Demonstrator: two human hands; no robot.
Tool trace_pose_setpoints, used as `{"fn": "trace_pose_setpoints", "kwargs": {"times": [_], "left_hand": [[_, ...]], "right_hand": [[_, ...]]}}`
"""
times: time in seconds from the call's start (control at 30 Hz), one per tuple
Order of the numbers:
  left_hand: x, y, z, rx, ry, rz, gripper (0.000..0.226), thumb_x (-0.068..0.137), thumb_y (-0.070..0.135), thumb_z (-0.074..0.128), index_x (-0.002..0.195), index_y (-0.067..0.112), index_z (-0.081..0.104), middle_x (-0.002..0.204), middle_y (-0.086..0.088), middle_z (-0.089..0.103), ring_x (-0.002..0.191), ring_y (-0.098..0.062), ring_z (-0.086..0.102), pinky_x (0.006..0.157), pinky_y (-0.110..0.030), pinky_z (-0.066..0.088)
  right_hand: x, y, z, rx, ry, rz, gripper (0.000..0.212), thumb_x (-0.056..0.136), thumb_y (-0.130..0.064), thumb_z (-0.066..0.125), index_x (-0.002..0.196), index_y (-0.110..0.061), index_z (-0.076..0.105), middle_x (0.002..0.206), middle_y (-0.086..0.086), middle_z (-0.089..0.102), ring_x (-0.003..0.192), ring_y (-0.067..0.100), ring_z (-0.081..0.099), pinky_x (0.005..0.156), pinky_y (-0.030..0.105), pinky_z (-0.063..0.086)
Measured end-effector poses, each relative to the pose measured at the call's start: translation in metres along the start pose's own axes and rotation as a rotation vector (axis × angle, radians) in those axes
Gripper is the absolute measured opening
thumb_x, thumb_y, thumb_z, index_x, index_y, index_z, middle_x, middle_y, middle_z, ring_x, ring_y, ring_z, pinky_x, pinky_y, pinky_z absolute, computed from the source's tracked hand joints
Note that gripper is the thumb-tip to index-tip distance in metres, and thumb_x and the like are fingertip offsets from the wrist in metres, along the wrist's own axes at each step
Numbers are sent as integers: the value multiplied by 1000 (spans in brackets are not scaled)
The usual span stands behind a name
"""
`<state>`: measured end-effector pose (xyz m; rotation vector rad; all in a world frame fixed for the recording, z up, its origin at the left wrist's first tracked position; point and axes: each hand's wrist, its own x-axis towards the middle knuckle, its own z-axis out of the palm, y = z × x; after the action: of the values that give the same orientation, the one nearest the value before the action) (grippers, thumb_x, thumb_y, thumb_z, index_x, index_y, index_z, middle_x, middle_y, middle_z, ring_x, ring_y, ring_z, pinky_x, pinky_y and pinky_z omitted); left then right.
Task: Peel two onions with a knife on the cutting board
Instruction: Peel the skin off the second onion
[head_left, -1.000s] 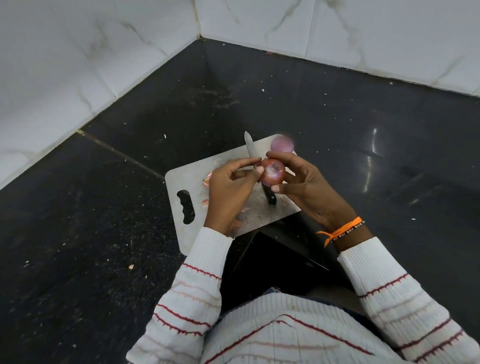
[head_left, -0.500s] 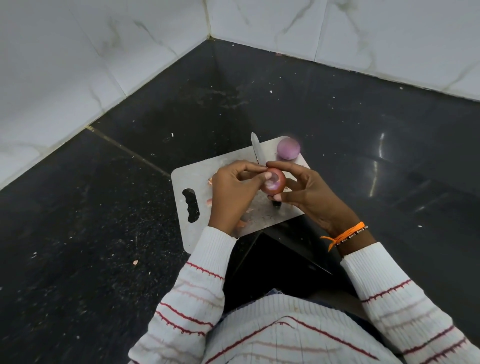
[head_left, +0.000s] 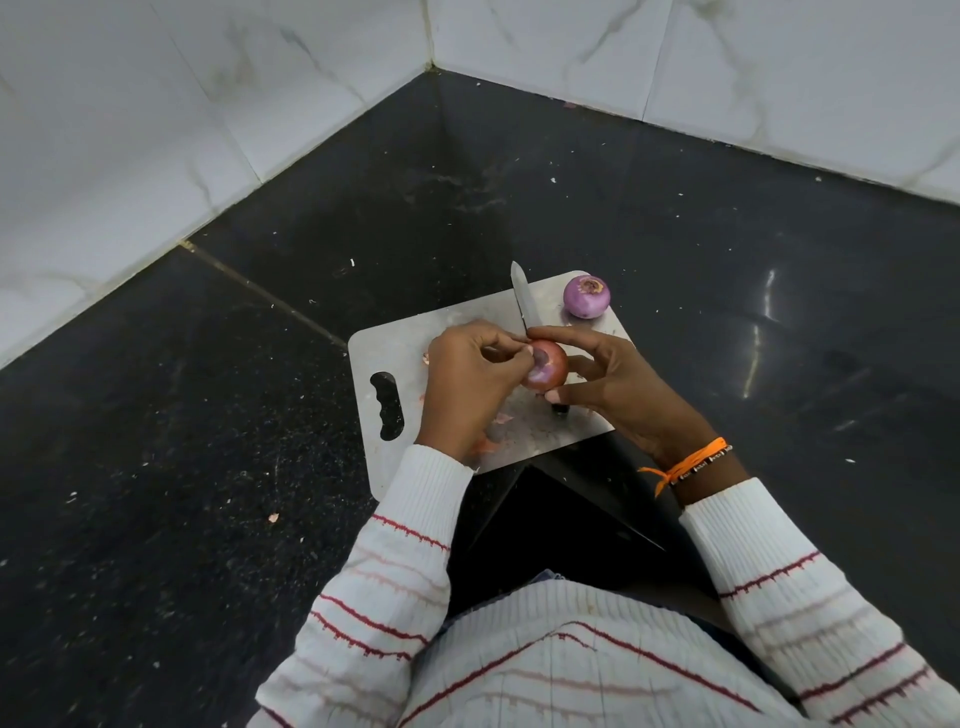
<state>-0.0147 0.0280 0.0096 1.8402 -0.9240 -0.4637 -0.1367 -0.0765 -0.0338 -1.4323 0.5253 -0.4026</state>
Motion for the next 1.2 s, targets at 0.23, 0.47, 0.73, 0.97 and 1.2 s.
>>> {"fn": "trace_pose_setpoints", "kwargs": {"times": [0.23, 0.47, 0.73, 0.97, 1.2], "left_hand": [[3, -2, 5, 13, 22, -40, 1, 80, 10, 71, 80, 9, 73, 71, 4, 66, 67, -3, 62, 60, -6, 47], [7, -10, -2, -203, -7, -182, 6, 83, 10, 71, 88, 8, 74, 82, -3, 72, 81, -14, 69, 72, -26, 58], [2, -1, 3, -21, -26, -47, 9, 81, 10, 72, 89, 12, 74, 82, 6, 69, 79, -1, 64, 63, -4, 47], [3, 1, 1, 26, -27, -38, 4, 80, 12, 73, 84, 12, 74, 73, 9, 66, 72, -2, 63, 61, -5, 47], [2, 2, 2, 49, -49, -32, 10, 82, 12, 71, 90, 9, 75, 73, 8, 64, 71, -3, 61, 59, -4, 46]], "right_hand": [[1, 4, 0, 19, 5, 15, 64, 70, 16, 67, 122, -19, 58, 126, 5, 59, 110, 23, 60, 85, 29, 54], [-2, 5, -2, 213, -47, 63, 64, 75, 22, 56, 124, -19, 57, 132, 6, 53, 115, 25, 58, 93, 35, 52], [-3, 6, -4, 143, -27, 47, 61, 76, 18, 59, 122, -22, 58, 130, 6, 55, 116, 28, 57, 94, 41, 50], [-2, 3, -2, 19, -6, 25, 61, 74, 16, 65, 119, -26, 60, 130, 3, 55, 114, 23, 58, 95, 40, 51], [-4, 1, -1, -4, 0, 19, 62, 72, 18, 64, 116, -26, 61, 127, 3, 57, 111, 22, 60, 93, 38, 52]]}}
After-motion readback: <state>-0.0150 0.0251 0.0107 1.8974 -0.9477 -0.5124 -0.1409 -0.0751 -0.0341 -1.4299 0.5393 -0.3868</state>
